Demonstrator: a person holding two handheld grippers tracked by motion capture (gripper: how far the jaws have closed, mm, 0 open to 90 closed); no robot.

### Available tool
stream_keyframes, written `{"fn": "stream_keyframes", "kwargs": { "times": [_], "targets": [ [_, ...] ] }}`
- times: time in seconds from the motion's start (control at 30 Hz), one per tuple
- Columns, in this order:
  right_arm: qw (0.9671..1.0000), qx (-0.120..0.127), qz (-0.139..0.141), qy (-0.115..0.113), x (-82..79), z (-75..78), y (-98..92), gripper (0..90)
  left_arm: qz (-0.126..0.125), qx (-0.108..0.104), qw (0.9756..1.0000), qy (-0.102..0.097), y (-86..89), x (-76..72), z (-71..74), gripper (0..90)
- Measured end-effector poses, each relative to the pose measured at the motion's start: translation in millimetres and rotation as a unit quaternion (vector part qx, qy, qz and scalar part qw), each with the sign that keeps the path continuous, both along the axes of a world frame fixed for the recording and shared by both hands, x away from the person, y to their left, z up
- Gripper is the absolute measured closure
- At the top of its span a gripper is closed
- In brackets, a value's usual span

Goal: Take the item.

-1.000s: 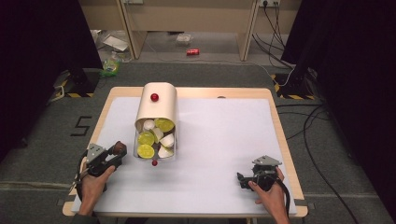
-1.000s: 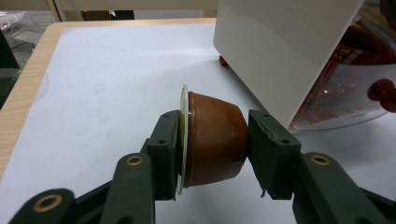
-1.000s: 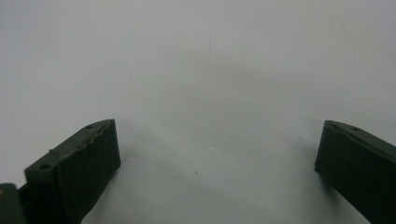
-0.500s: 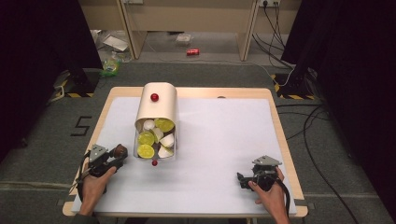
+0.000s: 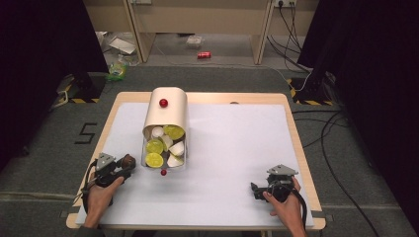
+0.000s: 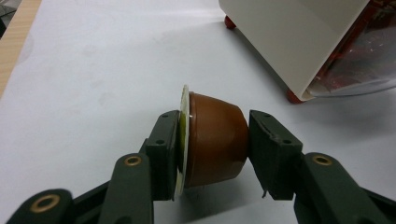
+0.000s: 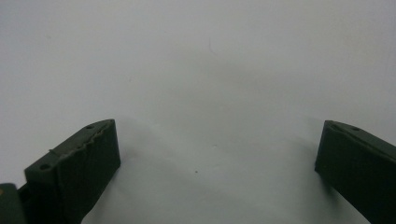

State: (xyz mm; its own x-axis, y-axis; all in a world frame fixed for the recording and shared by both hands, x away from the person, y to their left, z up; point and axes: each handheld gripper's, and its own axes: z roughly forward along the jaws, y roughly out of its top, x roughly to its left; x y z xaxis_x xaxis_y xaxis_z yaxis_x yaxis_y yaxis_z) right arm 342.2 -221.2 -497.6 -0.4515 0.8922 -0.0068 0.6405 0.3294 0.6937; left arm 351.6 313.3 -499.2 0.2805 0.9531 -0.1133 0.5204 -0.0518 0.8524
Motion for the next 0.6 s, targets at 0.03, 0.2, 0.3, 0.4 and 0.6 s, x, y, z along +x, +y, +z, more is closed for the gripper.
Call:
{"fn": "stream_keyframes", "kwargs": {
  "times": [0.03, 0.2, 0.3, 0.4, 0.6],
  "targets": [
    [1.0000, 0.000, 0.000, 0.000, 0.0, 0.0, 0.0, 0.3, 0.000, 0.000, 1.0000, 0.000, 0.1, 0.1, 0.0, 53.3],
    [1.0000, 0.000, 0.000, 0.000, 0.0, 0.0, 0.0, 0.3, 0.001, 0.007, 1.0000, 0.000, -1.5, 0.2, 0.0, 45.8],
    [1.0000, 0.000, 0.001, 0.000, 0.0, 0.0, 0.0, 0.3, 0.006, 0.013, 0.9999, -0.003, -1.7, -0.1, 1.0, 37.7],
    [1.0000, 0.000, 0.000, 0.000, 0.0, 0.0, 0.0, 0.3, 0.001, 0.011, 0.9999, -0.013, -2.4, -1.4, 4.7, 32.9],
    [1.0000, 0.001, 0.000, 0.000, -0.1, 0.0, 0.1, 0.3, -0.001, 0.017, 0.9994, -0.029, -6.9, -6.2, 15.8, 26.0]
  ]
}}
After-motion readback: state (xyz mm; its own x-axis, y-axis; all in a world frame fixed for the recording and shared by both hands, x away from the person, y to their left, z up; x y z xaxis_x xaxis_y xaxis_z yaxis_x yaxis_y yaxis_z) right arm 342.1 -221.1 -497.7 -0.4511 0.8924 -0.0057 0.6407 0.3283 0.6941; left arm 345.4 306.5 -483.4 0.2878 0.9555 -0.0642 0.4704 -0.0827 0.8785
